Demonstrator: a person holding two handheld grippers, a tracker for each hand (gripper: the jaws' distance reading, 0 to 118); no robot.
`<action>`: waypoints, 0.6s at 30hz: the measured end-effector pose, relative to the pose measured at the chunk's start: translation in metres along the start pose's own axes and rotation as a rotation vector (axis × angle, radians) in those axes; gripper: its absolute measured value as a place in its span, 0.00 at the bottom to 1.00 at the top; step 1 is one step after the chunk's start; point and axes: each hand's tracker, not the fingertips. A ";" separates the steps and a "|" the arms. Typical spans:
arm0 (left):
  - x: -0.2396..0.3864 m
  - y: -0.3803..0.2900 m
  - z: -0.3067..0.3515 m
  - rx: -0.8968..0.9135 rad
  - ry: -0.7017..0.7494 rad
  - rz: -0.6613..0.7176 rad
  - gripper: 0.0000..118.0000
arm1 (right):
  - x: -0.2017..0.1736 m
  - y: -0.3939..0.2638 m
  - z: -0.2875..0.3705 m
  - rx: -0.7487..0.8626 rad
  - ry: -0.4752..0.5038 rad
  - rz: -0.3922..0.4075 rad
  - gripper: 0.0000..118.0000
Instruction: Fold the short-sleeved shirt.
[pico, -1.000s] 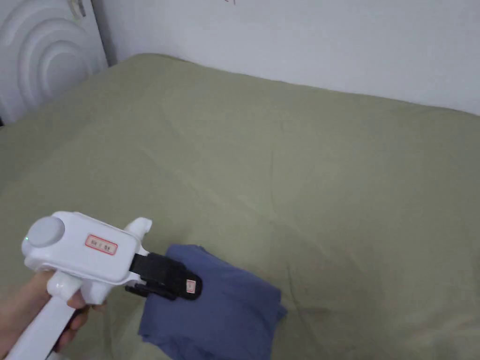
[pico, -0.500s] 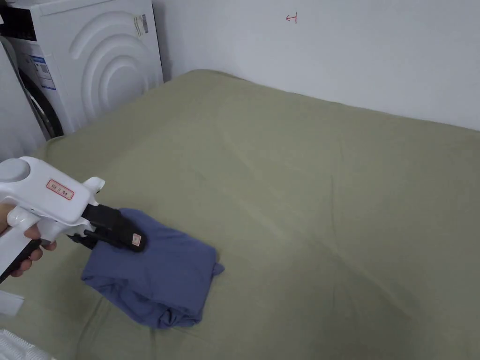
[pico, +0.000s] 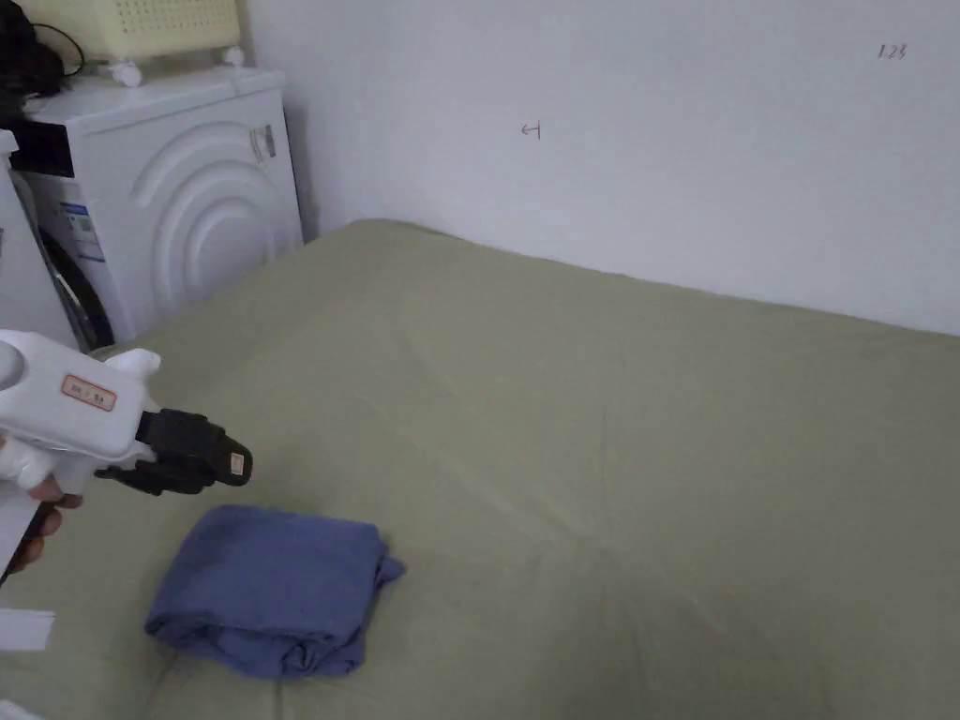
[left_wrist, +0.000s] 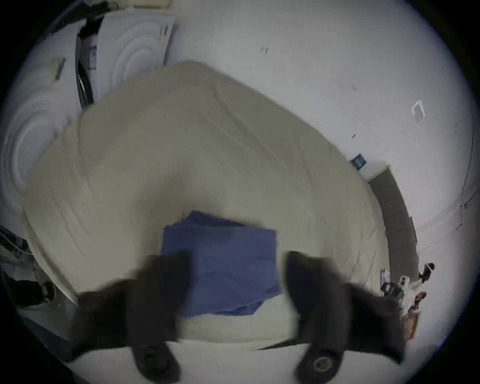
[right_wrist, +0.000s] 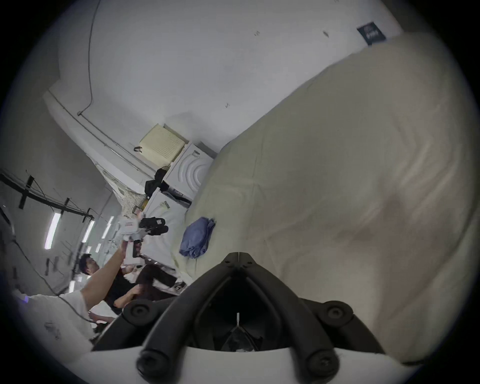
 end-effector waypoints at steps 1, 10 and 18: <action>0.020 -0.009 -0.001 0.024 0.006 -0.023 0.00 | -0.005 0.004 0.007 0.019 -0.024 0.036 0.01; 0.237 -0.113 -0.017 0.296 -0.186 -0.203 0.00 | -0.081 0.047 0.051 0.351 -0.461 0.493 0.01; 0.379 -0.199 -0.025 0.717 0.001 -0.415 0.00 | -0.130 0.056 0.073 0.638 -0.804 0.723 0.01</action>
